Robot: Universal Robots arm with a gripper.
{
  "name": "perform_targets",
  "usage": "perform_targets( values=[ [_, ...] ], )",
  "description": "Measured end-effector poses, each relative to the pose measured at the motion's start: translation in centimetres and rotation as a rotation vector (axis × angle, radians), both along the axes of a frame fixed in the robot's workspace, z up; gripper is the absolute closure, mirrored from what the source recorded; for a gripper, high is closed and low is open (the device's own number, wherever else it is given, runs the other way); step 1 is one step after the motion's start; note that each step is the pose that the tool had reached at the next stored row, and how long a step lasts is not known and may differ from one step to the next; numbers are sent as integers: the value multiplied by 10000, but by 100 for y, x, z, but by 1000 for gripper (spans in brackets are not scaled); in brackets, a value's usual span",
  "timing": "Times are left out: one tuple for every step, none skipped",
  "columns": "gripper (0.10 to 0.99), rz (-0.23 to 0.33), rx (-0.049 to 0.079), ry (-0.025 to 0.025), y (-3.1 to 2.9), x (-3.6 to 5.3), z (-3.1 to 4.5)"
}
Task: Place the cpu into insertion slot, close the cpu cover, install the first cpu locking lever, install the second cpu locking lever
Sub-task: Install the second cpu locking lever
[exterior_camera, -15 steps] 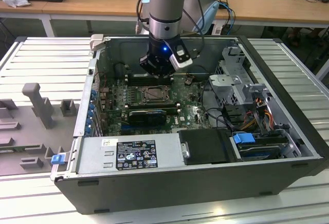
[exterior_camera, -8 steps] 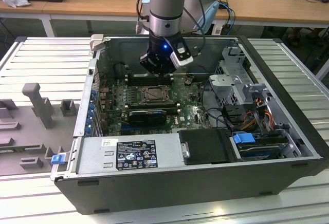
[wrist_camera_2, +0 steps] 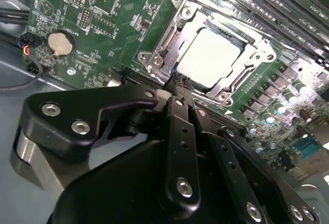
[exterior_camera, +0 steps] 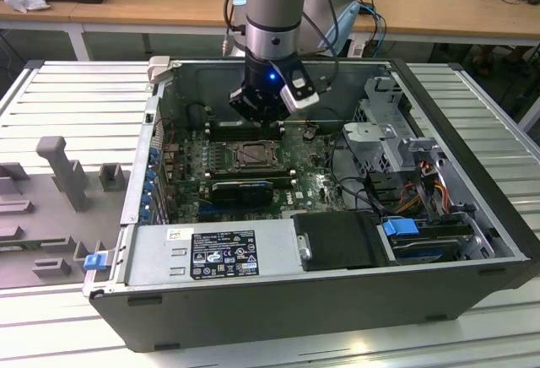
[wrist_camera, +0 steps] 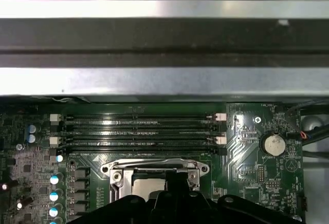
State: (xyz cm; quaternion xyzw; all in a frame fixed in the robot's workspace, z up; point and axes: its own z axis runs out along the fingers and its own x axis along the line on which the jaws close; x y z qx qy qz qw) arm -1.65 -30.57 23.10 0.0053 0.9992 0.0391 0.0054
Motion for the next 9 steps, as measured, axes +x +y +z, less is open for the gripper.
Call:
perform_targets(
  values=[
    [980,0,0,0,-7,0,0],
    [980,0,0,0,-20,0,0],
    [980,0,-1,0,-28,0,0],
    [980,0,0,0,-40,0,0],
    [980,0,0,0,-46,0,0],
    [980,0,0,0,-53,0,0],
    [980,-1,1,-1,-64,0,0],
    [980,-2,-3,1,-66,-1,11],
    [980,0,-1,1,-66,0,23]
  ],
)
